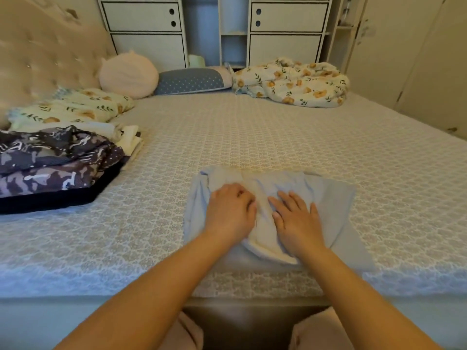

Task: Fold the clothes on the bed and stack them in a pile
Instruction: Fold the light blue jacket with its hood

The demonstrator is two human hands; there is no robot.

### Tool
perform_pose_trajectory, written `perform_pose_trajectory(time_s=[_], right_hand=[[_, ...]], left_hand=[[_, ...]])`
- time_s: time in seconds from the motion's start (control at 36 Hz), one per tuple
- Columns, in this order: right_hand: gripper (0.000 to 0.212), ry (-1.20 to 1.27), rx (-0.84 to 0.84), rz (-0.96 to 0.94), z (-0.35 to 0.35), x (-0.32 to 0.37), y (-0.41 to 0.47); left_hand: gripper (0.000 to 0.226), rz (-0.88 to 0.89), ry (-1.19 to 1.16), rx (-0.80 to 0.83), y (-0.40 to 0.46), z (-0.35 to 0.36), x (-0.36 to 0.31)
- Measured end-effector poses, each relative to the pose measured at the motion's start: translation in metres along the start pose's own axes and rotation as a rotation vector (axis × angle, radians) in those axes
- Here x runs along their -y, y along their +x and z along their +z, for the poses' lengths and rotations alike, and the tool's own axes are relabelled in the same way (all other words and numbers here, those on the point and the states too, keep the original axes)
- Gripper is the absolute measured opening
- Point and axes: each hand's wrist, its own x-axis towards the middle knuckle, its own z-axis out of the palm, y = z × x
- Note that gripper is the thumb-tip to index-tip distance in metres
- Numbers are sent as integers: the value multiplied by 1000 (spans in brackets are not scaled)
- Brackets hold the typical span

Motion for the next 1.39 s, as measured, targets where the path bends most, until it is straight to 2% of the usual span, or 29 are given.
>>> perform_pose_trajectory(time_s=[0.14, 0.25, 0.33, 0.44, 0.5, 0.56, 0.61, 0.67, 0.75, 0.86, 0.94, 1.0, 1.08, 1.11, 1.17, 1.22, 1.31, 1.39], right_hand=[[48, 1, -12, -5, 4, 0, -5], [50, 45, -8, 17, 7, -1, -5], [51, 45, -24, 24, 10, -1, -3], [51, 69, -11, 27, 10, -3, -2], [51, 69, -12, 29, 10, -2, -2], [51, 76, -13, 27, 10, -1, -1], [51, 77, -12, 25, 8, 0, -1], [51, 70, -8, 26, 6, 1, -1], [48, 30, -17, 19, 0, 5, 0], [45, 64, 3, 70, -13, 21, 13], [52, 84, 32, 117, -13, 33, 17], [53, 64, 8, 122, -8, 36, 14], [55, 63, -27, 119, -3, 33, 10], [55, 70, -30, 117, -2, 32, 10], [54, 87, -38, 114, -2, 29, 11], [54, 90, -56, 102, 0, 28, 11], [55, 84, -70, 79, 2, 28, 10], [54, 110, -73, 66, 3, 28, 9]], left_hand=[[66, -290, 135, 180, 40, 20, 7], [75, -545, -30, 257, 1, 54, 31], [76, -651, -227, 109, -15, 61, 39], [43, -861, -526, -187, -8, 52, 52], [37, -926, -552, -220, -5, 48, 59], [33, -923, -571, -227, -2, 44, 63], [30, -829, -516, -209, 2, 42, 67], [29, -733, -411, -150, 5, 40, 70], [32, -679, -269, -21, 9, 37, 74], [30, -654, -111, 144, 16, 35, 74], [32, -766, -131, 222, 20, 37, 75], [35, -835, -208, 236, 21, 38, 75], [31, -765, -335, 230, 18, 35, 82], [31, -738, -418, 184, 17, 30, 87], [28, -754, -741, 50, 14, 17, 102], [26, -870, -1030, -72, 4, 11, 109], [29, -1171, -1464, -184, -14, 19, 100], [36, -1301, -1664, -234, -16, 23, 89]])
